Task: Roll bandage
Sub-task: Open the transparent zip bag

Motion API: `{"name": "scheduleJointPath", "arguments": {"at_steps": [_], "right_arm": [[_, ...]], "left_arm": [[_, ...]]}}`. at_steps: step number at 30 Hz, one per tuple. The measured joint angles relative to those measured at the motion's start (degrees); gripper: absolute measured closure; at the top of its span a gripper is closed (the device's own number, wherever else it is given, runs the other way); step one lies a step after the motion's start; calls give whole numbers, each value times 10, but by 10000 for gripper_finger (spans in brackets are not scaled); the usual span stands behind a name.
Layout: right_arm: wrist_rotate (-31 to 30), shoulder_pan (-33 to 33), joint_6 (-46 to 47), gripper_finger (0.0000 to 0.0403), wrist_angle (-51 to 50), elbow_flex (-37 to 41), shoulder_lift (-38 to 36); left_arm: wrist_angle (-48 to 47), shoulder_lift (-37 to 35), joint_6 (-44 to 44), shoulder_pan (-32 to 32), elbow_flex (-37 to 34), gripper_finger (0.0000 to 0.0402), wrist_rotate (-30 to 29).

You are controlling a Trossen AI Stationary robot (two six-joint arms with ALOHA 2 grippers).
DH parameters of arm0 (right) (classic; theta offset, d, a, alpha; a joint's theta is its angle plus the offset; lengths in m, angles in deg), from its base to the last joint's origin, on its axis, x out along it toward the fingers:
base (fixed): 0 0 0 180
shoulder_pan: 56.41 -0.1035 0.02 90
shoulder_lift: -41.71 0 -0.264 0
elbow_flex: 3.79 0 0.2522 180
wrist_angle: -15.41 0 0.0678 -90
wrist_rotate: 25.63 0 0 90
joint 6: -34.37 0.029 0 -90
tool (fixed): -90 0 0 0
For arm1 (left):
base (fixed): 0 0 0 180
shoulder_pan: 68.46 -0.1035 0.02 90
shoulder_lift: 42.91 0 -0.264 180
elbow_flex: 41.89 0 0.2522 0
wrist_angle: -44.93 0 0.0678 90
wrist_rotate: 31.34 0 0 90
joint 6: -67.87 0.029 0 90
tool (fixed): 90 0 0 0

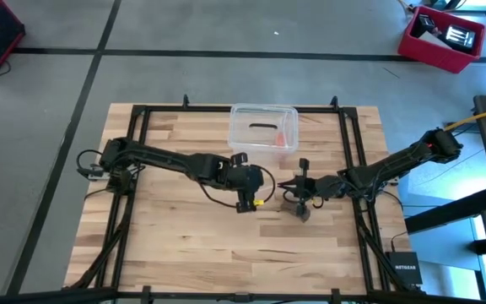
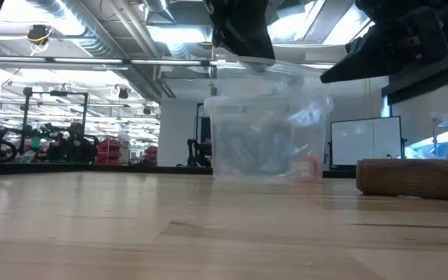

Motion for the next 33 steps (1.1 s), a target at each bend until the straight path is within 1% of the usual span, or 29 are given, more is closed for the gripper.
{"name": "scheduleJointPath", "arguments": {"at_steps": [15, 19, 23, 27, 33], "right_arm": [[0, 0, 0, 398, -1, 0, 0], [0, 0, 0, 398, -1, 0, 0], [0, 0, 0, 398, -1, 0, 0], [0, 0, 0, 398, 0, 0, 0], [0, 0, 0, 398, -1, 0, 0]], "left_arm": [[-4, -9, -3, -1, 15, 224, -1], [-3, -9, 0, -2, 15, 224, -18], [-2, -9, 1, -2, 15, 224, -20], [0, -8, 13, -4, 8, 224, -21], [-1, -6, 3, -6, 0, 224, -5]]}}
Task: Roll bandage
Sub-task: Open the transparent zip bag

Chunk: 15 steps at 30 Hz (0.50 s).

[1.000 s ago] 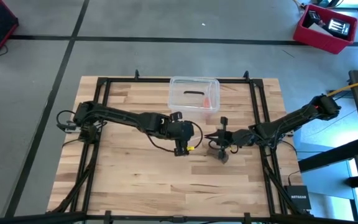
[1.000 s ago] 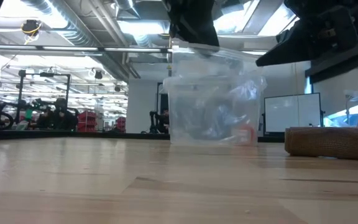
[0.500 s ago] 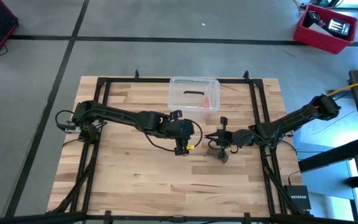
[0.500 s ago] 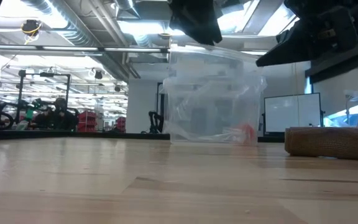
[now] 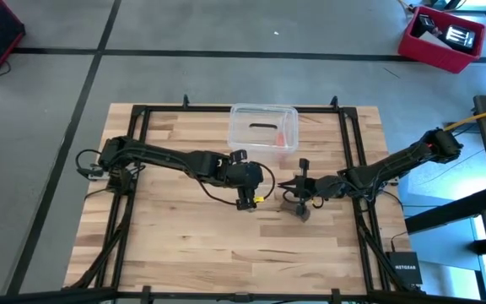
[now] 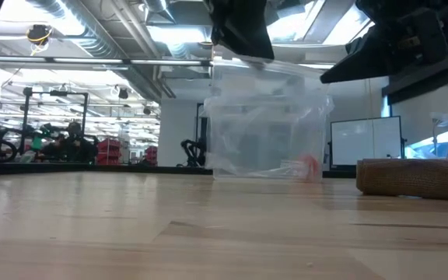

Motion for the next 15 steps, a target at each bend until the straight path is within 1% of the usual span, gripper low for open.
{"name": "scheduleJointPath", "arguments": {"at_steps": [11, 13, 15], "right_arm": [[0, 0, 0, 398, 3, 0, 0], [0, 0, 0, 398, 6, 0, 0], [0, 0, 0, 398, 7, 0, 0]], "left_arm": [[-9, 19, 0, 1, 0, 227, 6], [-7, 25, 3, 2, -1, 240, 15], [2, 38, 11, 2, -1, 265, 15]]}}
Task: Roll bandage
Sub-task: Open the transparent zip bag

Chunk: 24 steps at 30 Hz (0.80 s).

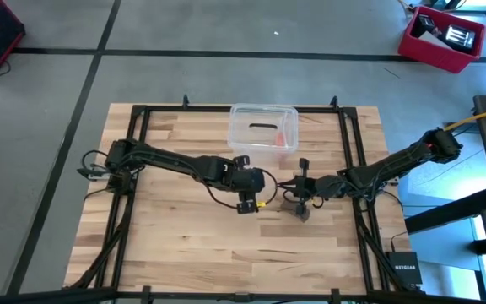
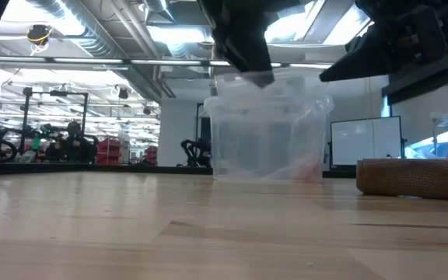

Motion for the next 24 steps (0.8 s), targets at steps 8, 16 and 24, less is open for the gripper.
{"name": "scheduleJointPath", "arguments": {"at_steps": [8, 16, 24], "right_arm": [[11, 0, 29, 385, 1, 0, 0], [-64, -25, -53, 292, -213, -110, -23], [54, -58, -208, 215, -142, -162, 40]], "left_arm": [[12, 10, 28, 0, 0, 390, 2], [8, 7, 6, -7, 0, 400, -17], [36, 7, 10, -9, 0, 399, -17]]}}
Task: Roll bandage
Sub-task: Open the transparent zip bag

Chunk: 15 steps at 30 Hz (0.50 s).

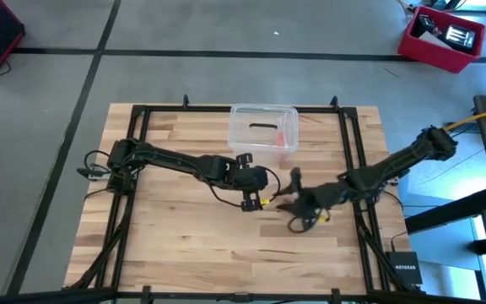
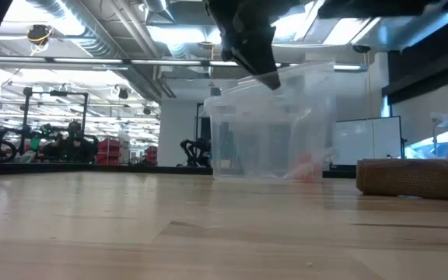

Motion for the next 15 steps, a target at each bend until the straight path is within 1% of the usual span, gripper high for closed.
{"name": "scheduleJointPath", "arguments": {"at_steps": [5, 10, 13, 15], "right_arm": [[-71, 15, -50, 219, 54, 0, 67], [-76, 37, -60, 232, 61, 0, 116], [-111, 42, -65, 239, 61, 0, 139], [-118, 44, -68, 243, 63, 0, 146]], "left_arm": [[2, 0, 4, 2, 0, 400, 0], [12, 0, 8, 4, 0, 400, 3], [11, 0, 9, 5, 0, 399, 5], [10, 0, 13, 6, 0, 401, 5]]}}
